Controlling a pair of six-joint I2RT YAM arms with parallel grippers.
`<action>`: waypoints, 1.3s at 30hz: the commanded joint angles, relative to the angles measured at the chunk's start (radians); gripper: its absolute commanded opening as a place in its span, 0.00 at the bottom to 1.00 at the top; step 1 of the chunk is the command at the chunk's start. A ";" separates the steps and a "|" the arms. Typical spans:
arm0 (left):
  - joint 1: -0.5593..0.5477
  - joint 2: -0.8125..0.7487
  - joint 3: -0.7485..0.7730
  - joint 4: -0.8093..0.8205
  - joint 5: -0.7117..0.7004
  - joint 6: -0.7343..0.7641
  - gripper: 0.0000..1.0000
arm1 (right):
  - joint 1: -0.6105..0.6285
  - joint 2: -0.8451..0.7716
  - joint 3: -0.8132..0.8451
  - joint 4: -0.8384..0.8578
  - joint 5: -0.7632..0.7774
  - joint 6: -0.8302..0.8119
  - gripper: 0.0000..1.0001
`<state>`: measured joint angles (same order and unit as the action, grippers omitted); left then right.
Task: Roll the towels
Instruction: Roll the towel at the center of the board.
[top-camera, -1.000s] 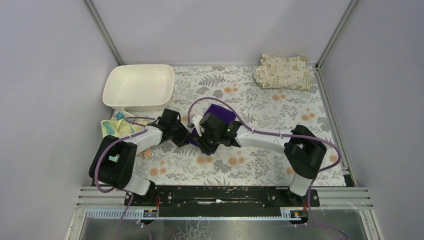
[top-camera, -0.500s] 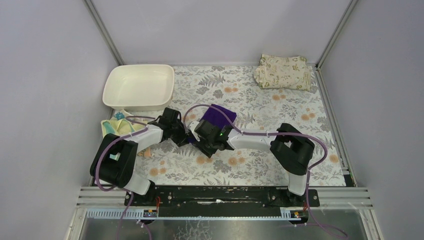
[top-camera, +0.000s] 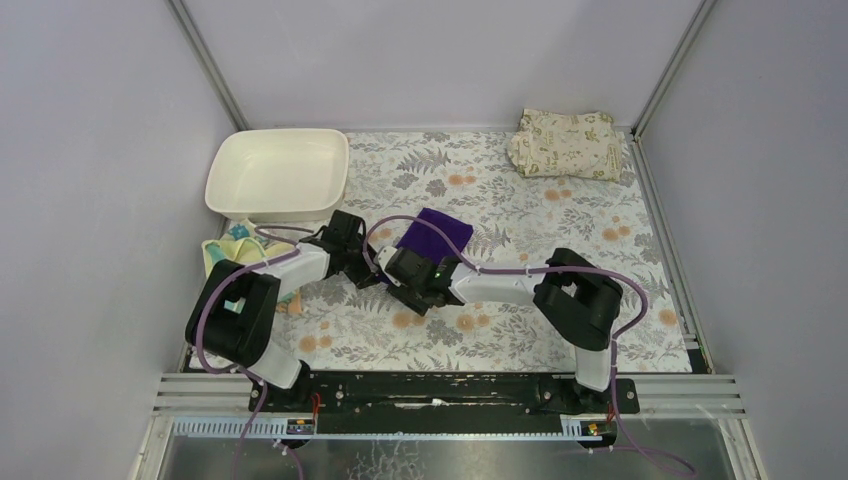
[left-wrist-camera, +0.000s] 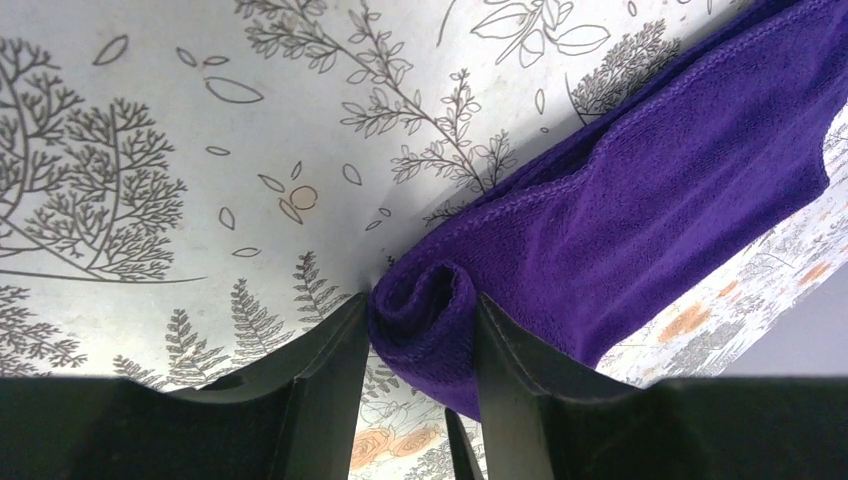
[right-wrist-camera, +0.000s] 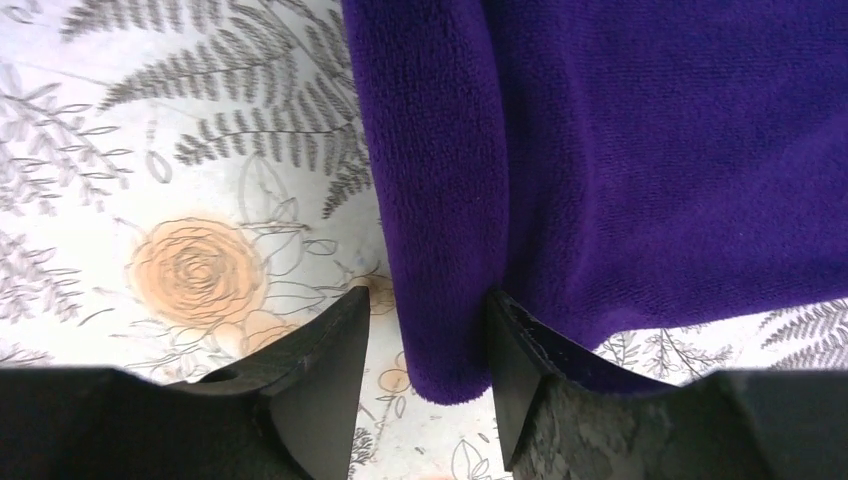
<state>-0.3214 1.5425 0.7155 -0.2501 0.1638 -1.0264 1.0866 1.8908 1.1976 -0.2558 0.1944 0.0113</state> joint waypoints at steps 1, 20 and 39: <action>-0.009 0.089 -0.030 -0.133 -0.157 0.063 0.42 | 0.003 0.048 -0.002 -0.088 0.104 -0.024 0.49; -0.002 -0.272 -0.004 -0.339 -0.248 0.062 0.80 | -0.119 0.068 -0.002 -0.005 -0.678 0.112 0.09; -0.007 -0.305 -0.100 -0.083 -0.018 0.063 0.85 | -0.356 0.229 0.005 0.083 -1.070 0.298 0.12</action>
<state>-0.3267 1.1969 0.5900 -0.4629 0.1173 -0.9741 0.7452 2.0712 1.1980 -0.1127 -0.8650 0.2909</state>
